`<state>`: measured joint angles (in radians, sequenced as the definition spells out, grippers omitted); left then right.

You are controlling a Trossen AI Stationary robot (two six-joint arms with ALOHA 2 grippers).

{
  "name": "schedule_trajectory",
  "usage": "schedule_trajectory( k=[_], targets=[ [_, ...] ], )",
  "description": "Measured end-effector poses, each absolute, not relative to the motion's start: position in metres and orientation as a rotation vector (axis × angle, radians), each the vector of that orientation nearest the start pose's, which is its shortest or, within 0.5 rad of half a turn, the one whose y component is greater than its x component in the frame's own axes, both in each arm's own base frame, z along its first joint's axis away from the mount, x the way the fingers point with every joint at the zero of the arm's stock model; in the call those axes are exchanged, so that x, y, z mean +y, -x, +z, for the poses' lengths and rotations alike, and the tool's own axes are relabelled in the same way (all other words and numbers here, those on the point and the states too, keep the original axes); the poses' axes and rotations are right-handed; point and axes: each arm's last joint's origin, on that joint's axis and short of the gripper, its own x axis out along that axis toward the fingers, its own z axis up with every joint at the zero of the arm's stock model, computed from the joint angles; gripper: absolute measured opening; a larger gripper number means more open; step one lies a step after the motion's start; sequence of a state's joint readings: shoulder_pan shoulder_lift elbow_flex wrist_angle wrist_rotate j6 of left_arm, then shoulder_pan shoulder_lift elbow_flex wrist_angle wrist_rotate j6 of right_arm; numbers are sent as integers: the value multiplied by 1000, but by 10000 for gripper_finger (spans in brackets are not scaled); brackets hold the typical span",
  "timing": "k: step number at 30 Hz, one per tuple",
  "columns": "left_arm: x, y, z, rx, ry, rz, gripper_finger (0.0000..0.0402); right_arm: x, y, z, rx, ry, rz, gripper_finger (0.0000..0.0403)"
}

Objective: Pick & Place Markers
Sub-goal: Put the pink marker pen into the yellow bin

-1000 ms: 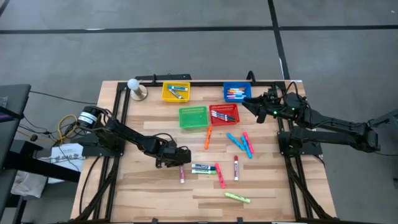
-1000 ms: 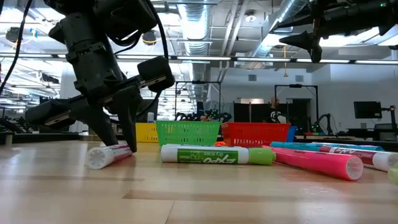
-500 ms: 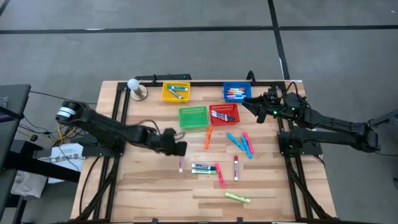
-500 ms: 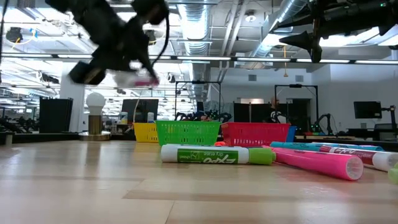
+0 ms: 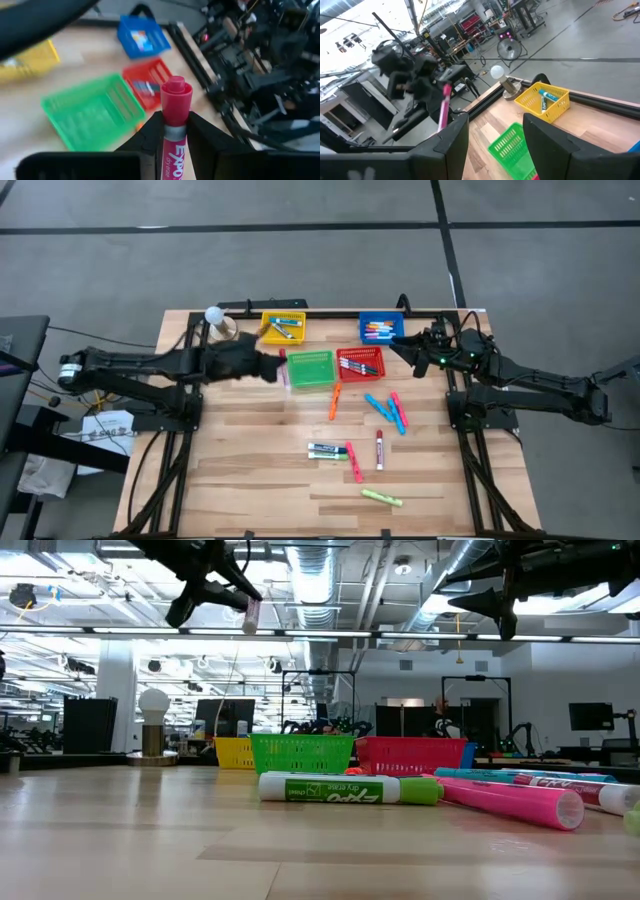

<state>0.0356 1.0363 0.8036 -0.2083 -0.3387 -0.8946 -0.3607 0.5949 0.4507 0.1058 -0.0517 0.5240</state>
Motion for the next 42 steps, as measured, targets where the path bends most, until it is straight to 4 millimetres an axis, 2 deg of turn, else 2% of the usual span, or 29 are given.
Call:
schedule_trajectory(
  k=[4, 13, 19, 25, 30, 34, 42],
  targets=[
    [39, -217, 298, 209, 724, 575, 65, -51, -140, 272, -44, -528, -313, 175],
    [94, -219, 299, 186, 483, 584, 65, -51, -140, 272, -45, -528, -314, 177],
    [133, -223, 297, 271, 290, 621, 65, -51, -140, 272, -45, -528, -314, 176],
    [174, -237, 293, 367, 157, 620, 65, -51, -140, 272, -44, -528, -314, 177],
    [203, -251, 283, 476, 29, 625, 65, -51, -140, 272, -44, -528, -315, 175],
    [221, -261, 265, 603, -58, 598, 65, -52, -140, 272, -45, -528, -316, 177],
    [234, -274, 225, 748, -63, 524, 65, -53, -139, 272, -48, -527, -330, 173]
  ],
)
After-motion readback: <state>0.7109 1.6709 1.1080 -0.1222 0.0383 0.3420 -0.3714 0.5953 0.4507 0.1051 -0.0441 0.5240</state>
